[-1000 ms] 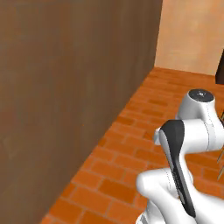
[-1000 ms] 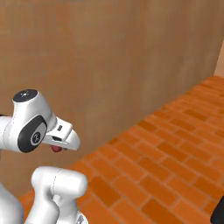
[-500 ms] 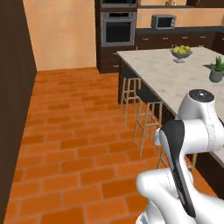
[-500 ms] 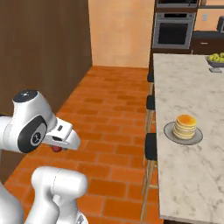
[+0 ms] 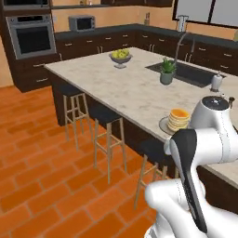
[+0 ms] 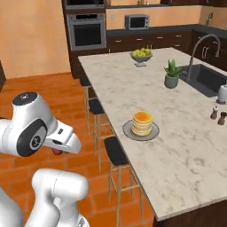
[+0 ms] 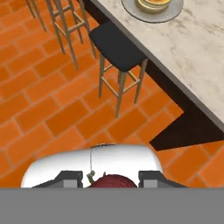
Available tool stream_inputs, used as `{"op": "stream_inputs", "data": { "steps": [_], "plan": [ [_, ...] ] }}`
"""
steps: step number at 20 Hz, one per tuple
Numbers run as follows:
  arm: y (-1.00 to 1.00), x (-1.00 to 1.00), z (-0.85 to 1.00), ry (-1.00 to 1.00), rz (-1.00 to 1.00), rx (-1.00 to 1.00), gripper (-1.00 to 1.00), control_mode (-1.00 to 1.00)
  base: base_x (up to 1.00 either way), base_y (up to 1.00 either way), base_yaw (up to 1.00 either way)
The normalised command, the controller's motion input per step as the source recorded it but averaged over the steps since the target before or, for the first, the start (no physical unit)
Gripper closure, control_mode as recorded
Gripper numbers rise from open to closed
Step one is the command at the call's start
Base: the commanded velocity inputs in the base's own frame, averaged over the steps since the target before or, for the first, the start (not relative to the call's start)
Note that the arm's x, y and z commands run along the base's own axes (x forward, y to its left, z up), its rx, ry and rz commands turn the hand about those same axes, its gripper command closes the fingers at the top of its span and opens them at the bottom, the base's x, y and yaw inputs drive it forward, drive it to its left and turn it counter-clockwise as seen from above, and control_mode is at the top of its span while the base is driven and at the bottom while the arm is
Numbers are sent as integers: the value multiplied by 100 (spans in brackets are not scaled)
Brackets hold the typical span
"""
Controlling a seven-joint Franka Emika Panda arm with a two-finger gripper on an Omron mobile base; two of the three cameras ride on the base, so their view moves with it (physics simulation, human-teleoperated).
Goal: Take the strawberry from the fridge and place it on top of the pancake, located on the dining counter.
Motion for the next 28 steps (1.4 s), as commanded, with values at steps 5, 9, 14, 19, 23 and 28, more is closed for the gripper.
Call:
{"op": "stream_inputs", "data": {
  "steps": [5,9,14,19,23,28],
  "plan": [
    [0,0,0,0,0,0,100,100,82,62,-70],
    [0,0,0,0,0,0,100,100,76,55,-73],
    [0,0,0,0,0,0,100,100,42,31,-76],
    [0,0,0,0,0,0,100,100,7,27,-78],
    [0,0,0,0,0,0,100,100,11,81,-48],
    [0,0,0,0,0,0,100,100,25,46,-26]
  ]
}}
